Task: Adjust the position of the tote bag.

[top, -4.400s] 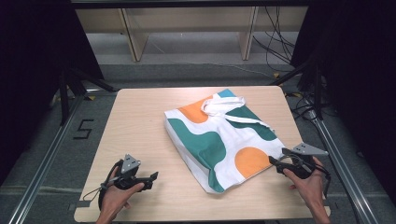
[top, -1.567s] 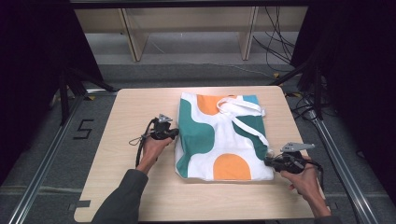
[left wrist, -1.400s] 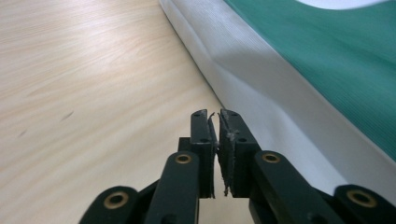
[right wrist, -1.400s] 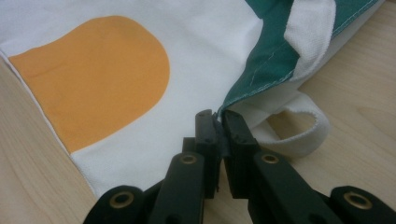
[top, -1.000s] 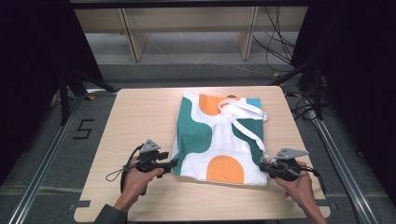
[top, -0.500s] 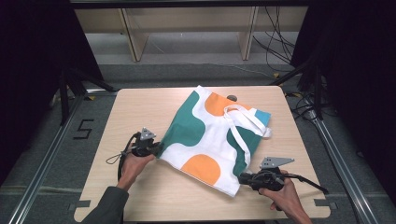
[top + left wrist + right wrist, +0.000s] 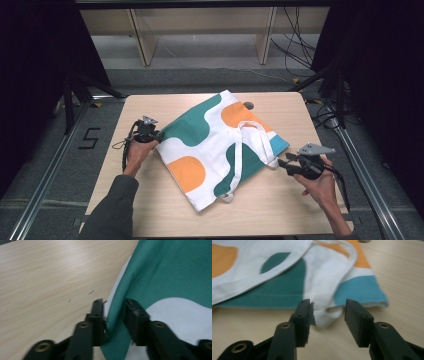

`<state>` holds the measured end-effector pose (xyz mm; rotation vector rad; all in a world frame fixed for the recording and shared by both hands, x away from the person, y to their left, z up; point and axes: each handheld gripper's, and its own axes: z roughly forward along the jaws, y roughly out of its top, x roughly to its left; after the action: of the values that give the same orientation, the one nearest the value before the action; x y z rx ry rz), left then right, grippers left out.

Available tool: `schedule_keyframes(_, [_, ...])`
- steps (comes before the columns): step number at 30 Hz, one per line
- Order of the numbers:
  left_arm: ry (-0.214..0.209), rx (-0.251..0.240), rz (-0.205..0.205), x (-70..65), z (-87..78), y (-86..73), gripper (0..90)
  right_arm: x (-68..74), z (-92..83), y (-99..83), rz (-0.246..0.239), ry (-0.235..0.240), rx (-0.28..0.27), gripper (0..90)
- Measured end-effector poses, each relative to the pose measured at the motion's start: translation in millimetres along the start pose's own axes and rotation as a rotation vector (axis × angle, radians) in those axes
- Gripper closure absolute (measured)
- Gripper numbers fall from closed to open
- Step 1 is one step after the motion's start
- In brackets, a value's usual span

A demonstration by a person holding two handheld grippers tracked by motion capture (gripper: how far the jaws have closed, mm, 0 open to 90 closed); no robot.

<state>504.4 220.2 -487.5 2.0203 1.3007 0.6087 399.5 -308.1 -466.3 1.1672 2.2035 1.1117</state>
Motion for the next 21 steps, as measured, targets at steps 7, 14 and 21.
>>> schedule_keyframes(7, [-0.135, -0.075, -0.136, -19.6, -59.8, -41.0, 47.4, -39.5, 35.8, 20.7, 0.095, -0.047, 0.059, 41.4])
schedule_keyframes(14, [-0.271, -0.039, -0.166, -57.6, -83.7, -77.9, 34.7, -55.8, 71.6, 35.4, 0.075, -0.066, 0.157, 36.3])
schedule_keyframes(21, [-0.240, 0.022, -0.203, -66.5, -73.2, -85.4, 28.9, -61.5, 85.2, 29.8, 0.132, -0.007, 0.181, 33.4])
